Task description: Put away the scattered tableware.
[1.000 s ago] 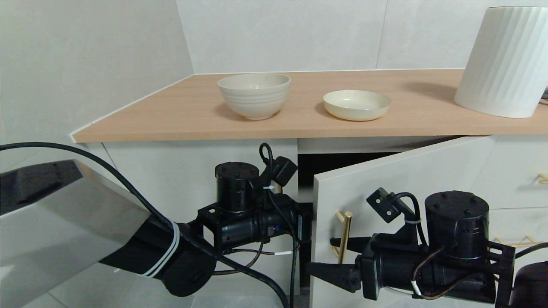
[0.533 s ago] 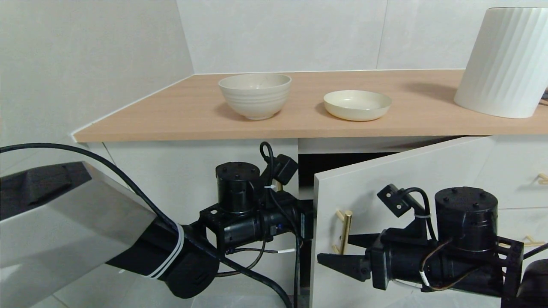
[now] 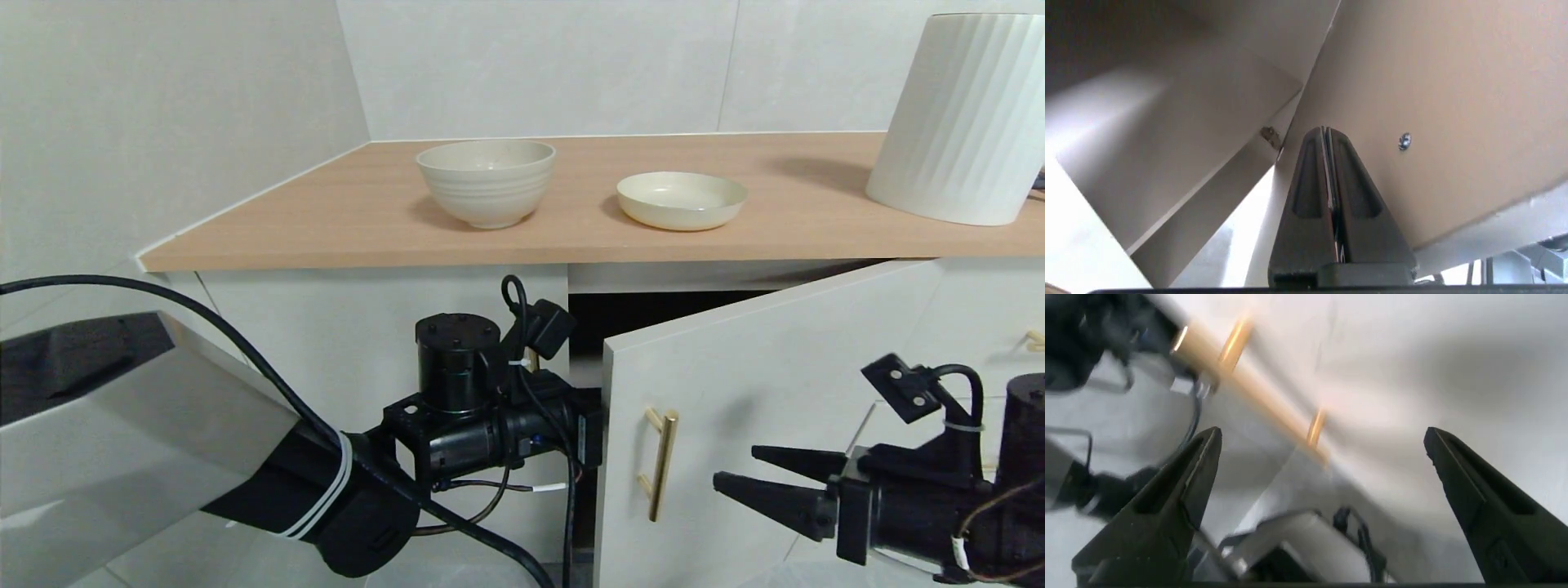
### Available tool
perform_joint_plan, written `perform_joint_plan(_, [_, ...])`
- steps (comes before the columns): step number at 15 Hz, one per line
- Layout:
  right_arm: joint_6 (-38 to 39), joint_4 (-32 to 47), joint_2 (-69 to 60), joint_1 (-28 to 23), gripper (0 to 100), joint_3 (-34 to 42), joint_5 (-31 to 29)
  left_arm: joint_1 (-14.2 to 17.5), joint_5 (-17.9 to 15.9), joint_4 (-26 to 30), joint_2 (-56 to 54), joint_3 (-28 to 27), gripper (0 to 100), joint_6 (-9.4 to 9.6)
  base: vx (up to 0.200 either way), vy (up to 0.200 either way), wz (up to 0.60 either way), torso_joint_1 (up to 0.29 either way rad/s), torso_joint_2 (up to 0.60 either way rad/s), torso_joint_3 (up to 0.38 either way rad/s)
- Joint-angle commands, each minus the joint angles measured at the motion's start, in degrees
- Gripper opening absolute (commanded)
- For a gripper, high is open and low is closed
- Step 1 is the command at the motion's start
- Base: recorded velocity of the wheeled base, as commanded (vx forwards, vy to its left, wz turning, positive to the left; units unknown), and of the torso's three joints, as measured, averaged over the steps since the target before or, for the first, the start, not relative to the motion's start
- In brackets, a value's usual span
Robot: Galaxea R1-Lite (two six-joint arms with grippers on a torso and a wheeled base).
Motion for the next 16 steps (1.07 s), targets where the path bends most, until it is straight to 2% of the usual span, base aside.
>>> perform_joint_plan(1, [0.05,3.95,-8.31,1.63,100,1.66,0.14,-0.28,0.16,0.04,-0.50,0.07,0,-0.01,0.000,0.000,0.00,0.000,0.00,0.000])
perform_joint_plan(3, [-0.12,7.02,-10.60,2.60,100,1.66,0.14,-0.19,0.16,0.04,-0.50,0.07,0,-0.01,0.000,0.000,0.00,0.000,0.00,0.000])
perform_joint_plan(6, [-1.18,7.55,-10.77,2.60,100,1.83,0.14,-0.36,0.16,0.13,-0.15,0.07,0,-0.01,0.000,0.000,0.00,0.000,0.00,0.000])
perform_joint_plan(10, [-1.18,7.46,-11.39,2.69,100,1.83,0.14,-1.51,0.08,0.13,1.43,-0.72,0,-0.10,-0.200,0.000,0.00,0.001,0.00,0.002])
perform_joint_plan(14, [-1.26,7.46,-12.44,2.86,100,1.74,0.23,-3.00,0.43,0.22,4.86,-4.58,0,-0.19,0.000,0.000,0.00,0.000,0.00,0.000])
perform_joint_plan(16, [-1.26,7.55,-14.46,3.13,100,1.74,0.23,-3.70,0.60,0.22,4.77,-4.76,0,-0.19,0.000,0.000,0.00,0.000,0.00,0.000])
